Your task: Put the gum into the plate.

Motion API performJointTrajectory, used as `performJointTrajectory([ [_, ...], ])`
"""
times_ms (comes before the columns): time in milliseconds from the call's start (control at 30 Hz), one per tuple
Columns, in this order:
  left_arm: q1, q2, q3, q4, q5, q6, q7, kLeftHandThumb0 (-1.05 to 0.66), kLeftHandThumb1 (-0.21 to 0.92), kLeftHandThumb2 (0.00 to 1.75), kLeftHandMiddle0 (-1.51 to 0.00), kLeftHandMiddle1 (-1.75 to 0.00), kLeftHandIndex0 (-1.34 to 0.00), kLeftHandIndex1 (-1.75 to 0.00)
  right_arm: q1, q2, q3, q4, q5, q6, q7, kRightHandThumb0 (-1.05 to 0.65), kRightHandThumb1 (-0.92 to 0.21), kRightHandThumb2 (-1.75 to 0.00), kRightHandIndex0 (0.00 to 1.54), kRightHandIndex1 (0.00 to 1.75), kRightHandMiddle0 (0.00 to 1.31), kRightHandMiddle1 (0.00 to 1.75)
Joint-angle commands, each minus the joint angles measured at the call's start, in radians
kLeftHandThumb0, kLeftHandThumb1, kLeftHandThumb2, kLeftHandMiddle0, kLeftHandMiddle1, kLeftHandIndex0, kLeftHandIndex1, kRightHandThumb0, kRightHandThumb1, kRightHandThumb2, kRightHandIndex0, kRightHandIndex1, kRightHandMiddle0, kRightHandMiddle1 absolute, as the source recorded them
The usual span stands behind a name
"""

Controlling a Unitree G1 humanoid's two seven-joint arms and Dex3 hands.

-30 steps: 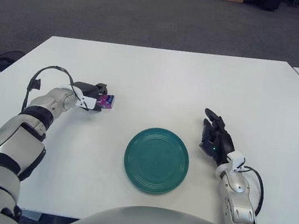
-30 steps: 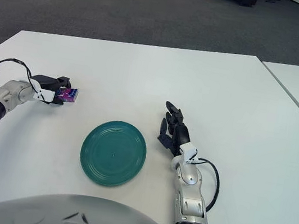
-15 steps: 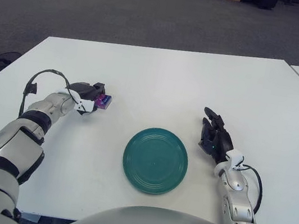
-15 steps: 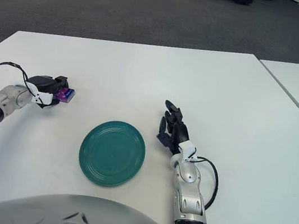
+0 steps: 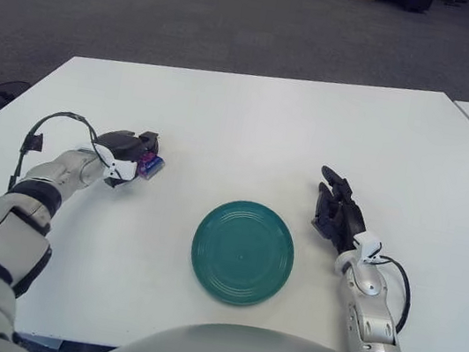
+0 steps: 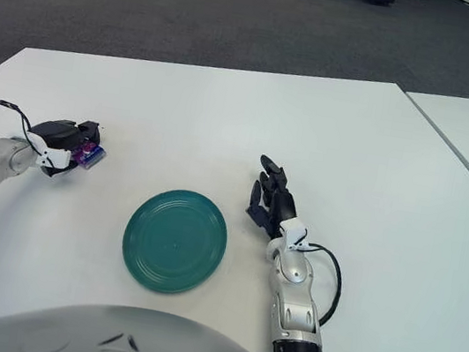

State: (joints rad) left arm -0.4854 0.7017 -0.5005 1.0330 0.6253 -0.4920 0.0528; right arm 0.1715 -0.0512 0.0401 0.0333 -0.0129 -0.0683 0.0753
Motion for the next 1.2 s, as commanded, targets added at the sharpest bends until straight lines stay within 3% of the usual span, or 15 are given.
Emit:
performJointTrajectory([
  [0,0.092,0.031,0.025,-0.023,-0.014,0.020,-0.018,0.00,0.21,1.27,-0.87,-1.22,-0.57,-1.75,0.016,0.003,-0.004,0.043,0.014,0.054,0.008,-0.60,-0.92,-1.01,0.17,0.00,0.00,0.46],
  [300,0.120,0.120,0.143,-0.175,-0.063,0.017,0.000,0.00,0.23,1.25,-0.89,-1.20,-0.54,-1.75,0.004,-0.003,-0.008,0.057,0.029,0.075,0.027,-0.61,-0.92,-1.00,0.16,0.00,0.00,0.43],
  [600,0.204,0.201,0.285,-0.489,-0.086,0.035,-0.019,0.00,0.27,1.23,-0.84,-1.30,-0.47,-1.75,-0.010,0.000,-0.013,0.064,0.041,0.089,0.031,-0.60,-0.92,-1.00,0.16,0.00,0.00,0.45],
  [967,0.232,0.189,0.358,-0.622,-0.105,0.060,-0.051,0.00,0.27,1.31,-0.73,-1.56,-0.42,-1.75,-0.011,-0.001,-0.008,0.058,0.042,0.096,0.039,-0.61,-0.92,-1.00,0.15,0.00,0.00,0.45],
  [1167,0.253,0.162,0.386,-0.705,-0.142,0.079,-0.085,0.00,0.25,1.36,-0.72,-1.61,-0.44,-1.75,-0.008,0.001,-0.009,0.058,0.045,0.089,0.045,-0.60,-0.92,-1.00,0.16,0.01,0.00,0.45],
])
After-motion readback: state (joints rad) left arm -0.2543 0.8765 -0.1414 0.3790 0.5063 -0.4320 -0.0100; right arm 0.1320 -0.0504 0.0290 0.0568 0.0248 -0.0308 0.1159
